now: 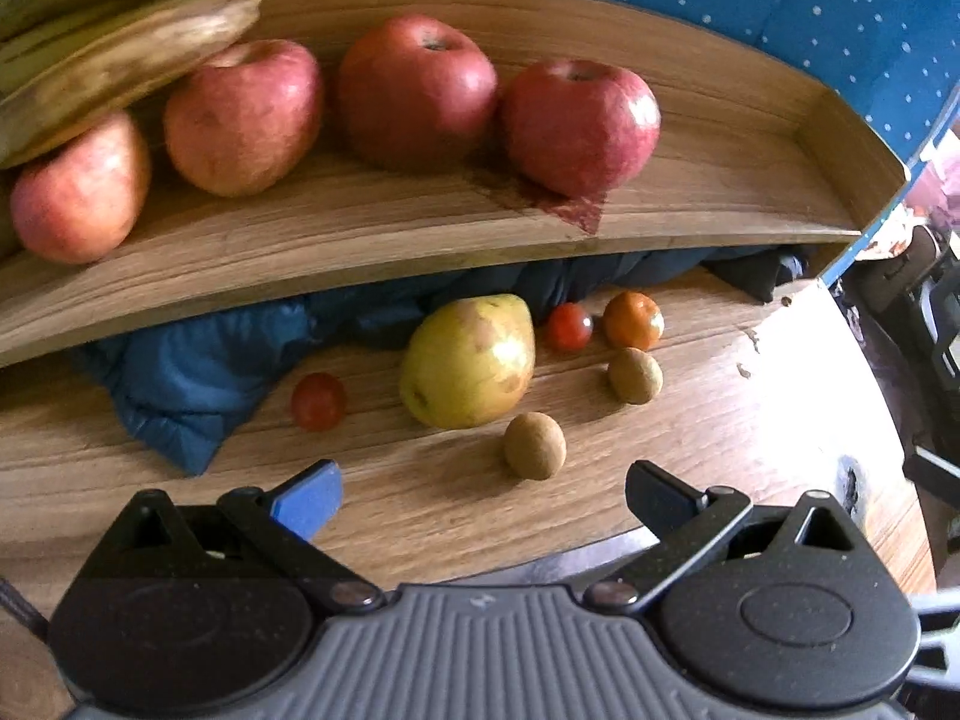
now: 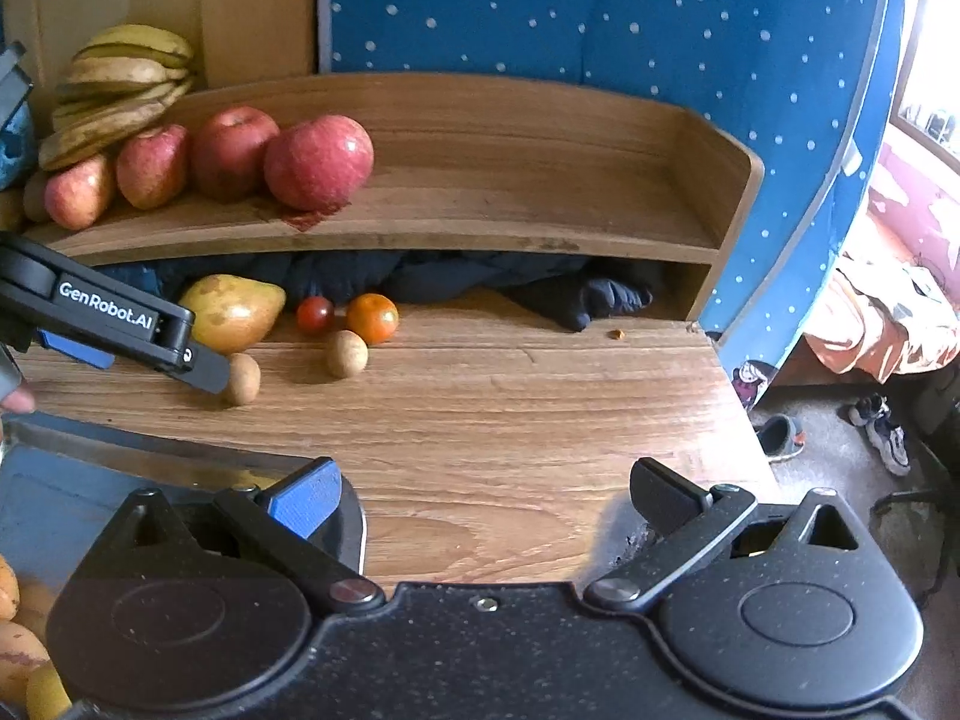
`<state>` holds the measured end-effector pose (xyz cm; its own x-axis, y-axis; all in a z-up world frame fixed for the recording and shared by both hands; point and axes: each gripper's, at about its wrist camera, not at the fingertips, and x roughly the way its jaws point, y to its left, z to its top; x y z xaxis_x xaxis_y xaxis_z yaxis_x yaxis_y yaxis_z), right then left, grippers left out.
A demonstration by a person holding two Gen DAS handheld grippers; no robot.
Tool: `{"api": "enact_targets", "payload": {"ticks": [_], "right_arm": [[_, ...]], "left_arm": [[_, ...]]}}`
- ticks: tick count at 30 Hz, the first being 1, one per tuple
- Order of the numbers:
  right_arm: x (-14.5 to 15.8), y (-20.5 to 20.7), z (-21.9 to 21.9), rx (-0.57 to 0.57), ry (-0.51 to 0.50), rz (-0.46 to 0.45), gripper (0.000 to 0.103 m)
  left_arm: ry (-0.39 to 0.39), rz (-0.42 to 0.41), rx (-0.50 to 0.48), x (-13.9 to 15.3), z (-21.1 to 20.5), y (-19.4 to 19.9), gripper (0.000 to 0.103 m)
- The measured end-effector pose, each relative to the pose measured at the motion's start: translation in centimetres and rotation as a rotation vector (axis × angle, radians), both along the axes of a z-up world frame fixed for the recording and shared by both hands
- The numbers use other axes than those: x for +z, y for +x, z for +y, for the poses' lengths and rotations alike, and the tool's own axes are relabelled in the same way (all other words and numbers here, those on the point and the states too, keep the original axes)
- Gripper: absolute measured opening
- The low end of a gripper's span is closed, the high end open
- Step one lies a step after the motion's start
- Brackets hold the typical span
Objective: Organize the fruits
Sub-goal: 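Move both tools toward the small brown kiwis under the shelf, then close the left tool on one kiwi while the right tool grasps another kiwi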
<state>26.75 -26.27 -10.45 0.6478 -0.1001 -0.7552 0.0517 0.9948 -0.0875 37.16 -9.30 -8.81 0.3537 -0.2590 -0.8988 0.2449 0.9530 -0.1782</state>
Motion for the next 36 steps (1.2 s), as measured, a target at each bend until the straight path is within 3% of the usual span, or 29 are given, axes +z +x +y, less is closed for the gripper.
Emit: {"api": "enact_targets", "payload": {"ticks": [5, 15, 21, 24, 27, 36], "right_arm": [[0.0, 1.8, -1.6, 0.022, 0.065, -0.011, 0.102], [-0.6, 7.5, -2.4, 0.133, 0.255, 0.069, 0.081], [-2.6, 10.2, -1.2, 0.207, 0.245, 0.111, 0.062], [-3.2, 11.1, -0.7, 0.232, 0.249, 0.121, 0.057], [-3.5, 11.7, -0.4, 0.245, 0.258, 0.126, 0.051], [-4.2, 12.7, 0.0, 0.250, 0.264, 0.157, 0.040]], "left_arm": [[-0.031, 0.009, -0.023, -0.6, -0.2, 0.1, 0.102], [-0.038, -0.017, -0.075, -1.1, -0.4, 0.1, 0.088], [-0.071, -0.010, -0.097, -1.1, -0.2, -0.2, 0.073], [-0.088, 0.002, -0.113, -1.2, -0.4, -0.1, 0.060], [-0.097, 0.006, -0.116, -1.4, -0.5, 0.2, 0.053], [-0.101, 0.000, -0.104, -1.6, -0.5, 1.0, 0.044]]}}
